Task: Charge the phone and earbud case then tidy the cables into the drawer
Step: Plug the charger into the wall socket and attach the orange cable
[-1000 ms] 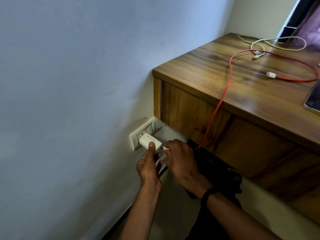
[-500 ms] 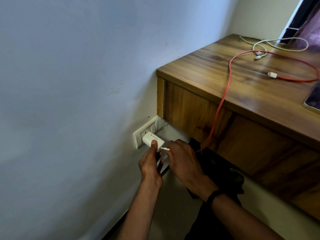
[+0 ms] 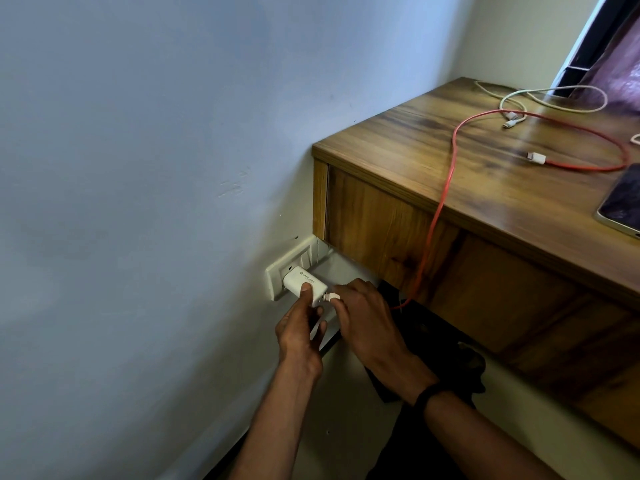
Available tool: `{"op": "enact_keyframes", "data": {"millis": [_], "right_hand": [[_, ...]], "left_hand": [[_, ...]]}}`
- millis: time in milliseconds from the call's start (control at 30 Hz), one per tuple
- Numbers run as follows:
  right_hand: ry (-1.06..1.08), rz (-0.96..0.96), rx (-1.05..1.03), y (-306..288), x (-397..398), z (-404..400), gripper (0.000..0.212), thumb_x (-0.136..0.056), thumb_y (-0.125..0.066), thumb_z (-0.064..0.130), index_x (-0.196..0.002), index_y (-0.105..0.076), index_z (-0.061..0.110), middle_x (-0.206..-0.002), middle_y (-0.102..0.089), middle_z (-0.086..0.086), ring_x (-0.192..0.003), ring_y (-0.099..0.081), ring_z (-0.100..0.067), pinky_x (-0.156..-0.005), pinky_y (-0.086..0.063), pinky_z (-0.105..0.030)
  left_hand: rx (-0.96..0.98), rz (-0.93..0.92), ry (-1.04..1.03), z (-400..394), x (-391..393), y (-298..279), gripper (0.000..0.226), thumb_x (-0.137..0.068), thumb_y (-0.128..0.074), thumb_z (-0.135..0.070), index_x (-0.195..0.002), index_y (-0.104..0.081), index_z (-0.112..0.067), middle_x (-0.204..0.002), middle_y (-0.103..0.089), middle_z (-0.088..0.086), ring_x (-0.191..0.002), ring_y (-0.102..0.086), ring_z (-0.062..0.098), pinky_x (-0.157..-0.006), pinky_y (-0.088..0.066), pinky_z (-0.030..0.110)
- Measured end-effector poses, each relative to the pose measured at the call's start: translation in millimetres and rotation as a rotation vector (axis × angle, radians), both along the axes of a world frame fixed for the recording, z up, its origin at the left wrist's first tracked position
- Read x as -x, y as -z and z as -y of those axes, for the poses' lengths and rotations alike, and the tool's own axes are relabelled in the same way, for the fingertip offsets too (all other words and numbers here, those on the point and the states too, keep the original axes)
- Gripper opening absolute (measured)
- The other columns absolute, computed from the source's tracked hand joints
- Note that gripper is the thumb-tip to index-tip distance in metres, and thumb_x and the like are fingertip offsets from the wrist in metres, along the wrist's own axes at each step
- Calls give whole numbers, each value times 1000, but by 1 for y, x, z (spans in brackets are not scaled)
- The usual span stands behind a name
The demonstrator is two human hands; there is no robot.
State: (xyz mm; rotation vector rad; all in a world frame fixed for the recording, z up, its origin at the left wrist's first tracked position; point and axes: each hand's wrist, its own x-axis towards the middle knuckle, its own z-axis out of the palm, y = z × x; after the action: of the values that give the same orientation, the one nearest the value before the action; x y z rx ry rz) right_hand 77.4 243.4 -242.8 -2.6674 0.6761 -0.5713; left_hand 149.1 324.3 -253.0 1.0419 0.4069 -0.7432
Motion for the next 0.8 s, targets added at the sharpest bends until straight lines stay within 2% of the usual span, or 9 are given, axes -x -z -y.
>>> {"op": "enact_keyframes", "data": {"millis": [133,267,333,467,567,700,800], "right_hand": [[10,50,-44,2,0,3,20,-97,-67,12,-116,-71,9,-104,-71,-9,-96,-66,-21,-77,-46,-24],[25,96,-56,3,1,0,9,-96,-68,13,-105,-69,11,-98,-70,-5,-91,-65,-18,-73,-51,-27],[36,128,-52,4,2,-2,6,-94,-71,11,-100,-68,9,-93,-70,-6,-86,-66,-18,-69,-47,-24],[57,200,-5,9,3,-5,8,-88,-77,6,-92,-71,7,-83,-70,-8,-74,-67,-19,-62,-48,-23],[67,252,2,15,3,-4,7,-90,-76,7,-95,-72,8,-86,-71,-6,-76,-68,-18,-62,-53,-25],[69,281,-33,19,2,-4,23,-93,-73,9,-116,-73,7,-102,-74,-9,-89,-73,-19,-72,-63,-31],[58,280,12,21,1,-5,17,-88,-78,6,-105,-76,6,-95,-74,-9,-83,-73,-19,-69,-63,-32]], "left_hand": [[-3,7,3,0,0,0,24,-87,-80,-31,-105,-73,-16,-109,-77,8,-110,-69,25,-87,-56,35],[2,10,-1,0,2,0,37,-87,-79,-31,-118,-71,-13,-113,-76,9,-111,-68,24,-89,-56,35],[3,12,-1,0,1,0,34,-87,-79,-31,-115,-71,-14,-112,-76,9,-111,-68,25,-93,-56,37],[-3,19,9,0,1,2,25,-87,-79,-31,-105,-71,-17,-110,-77,8,-109,-69,24,-95,-56,39],[1,25,11,0,1,3,25,-86,-80,-32,-105,-72,-17,-109,-77,8,-109,-69,25,-95,-56,39],[17,27,3,0,1,3,22,-88,-78,-31,-102,-72,-16,-107,-77,9,-109,-70,25,-91,-56,37],[23,34,-3,1,0,4,22,-88,-78,-31,-103,-72,-16,-108,-77,9,-109,-70,25,-90,-56,36]]}}
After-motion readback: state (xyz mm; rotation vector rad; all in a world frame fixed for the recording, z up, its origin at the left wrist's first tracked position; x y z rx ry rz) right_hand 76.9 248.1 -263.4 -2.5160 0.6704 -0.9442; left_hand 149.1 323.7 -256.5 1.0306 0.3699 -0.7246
